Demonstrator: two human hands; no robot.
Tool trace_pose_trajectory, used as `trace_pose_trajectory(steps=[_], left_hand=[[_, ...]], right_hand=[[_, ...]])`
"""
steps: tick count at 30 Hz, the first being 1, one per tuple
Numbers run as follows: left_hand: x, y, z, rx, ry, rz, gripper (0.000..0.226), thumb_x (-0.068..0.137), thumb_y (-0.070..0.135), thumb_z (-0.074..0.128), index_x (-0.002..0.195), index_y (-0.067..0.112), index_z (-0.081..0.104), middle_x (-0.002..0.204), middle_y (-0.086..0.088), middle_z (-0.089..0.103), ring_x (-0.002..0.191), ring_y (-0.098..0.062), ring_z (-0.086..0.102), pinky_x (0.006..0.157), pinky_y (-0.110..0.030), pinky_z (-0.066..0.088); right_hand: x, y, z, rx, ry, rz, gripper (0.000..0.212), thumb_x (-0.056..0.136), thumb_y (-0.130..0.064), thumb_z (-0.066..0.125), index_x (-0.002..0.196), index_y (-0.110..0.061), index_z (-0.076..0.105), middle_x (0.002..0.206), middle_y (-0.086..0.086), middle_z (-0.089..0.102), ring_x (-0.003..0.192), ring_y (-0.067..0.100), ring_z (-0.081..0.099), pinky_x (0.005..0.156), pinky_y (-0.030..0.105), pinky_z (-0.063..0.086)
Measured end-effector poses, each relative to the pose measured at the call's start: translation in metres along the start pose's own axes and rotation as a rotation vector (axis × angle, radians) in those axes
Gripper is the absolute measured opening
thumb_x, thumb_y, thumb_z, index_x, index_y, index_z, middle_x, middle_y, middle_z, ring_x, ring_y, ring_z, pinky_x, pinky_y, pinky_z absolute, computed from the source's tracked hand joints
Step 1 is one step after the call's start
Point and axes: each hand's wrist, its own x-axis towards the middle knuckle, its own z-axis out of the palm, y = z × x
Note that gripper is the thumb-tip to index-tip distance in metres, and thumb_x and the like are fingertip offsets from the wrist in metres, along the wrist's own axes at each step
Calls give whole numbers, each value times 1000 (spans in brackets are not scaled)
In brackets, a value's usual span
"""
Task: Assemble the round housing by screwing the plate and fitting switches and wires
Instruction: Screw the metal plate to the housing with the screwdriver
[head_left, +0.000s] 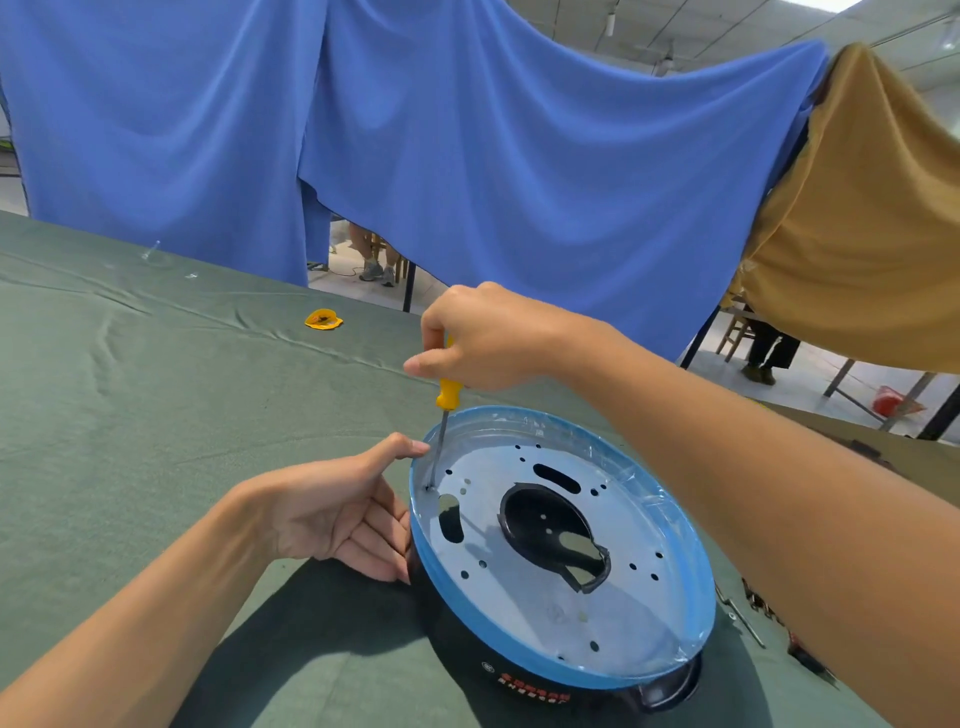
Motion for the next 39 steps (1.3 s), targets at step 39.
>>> trace_pose_trajectory(steps=[39], left_hand=[[7,-8,8,-128,58,56,80,50,57,83,91,-7,60,78,-19,59,62,-29,63,66,-38,60]], right_hand=[[-26,6,-6,-57,-195,2,10,83,-30,73,81,-21,68,64,-8,67,48,-1,55,38,10,36]])
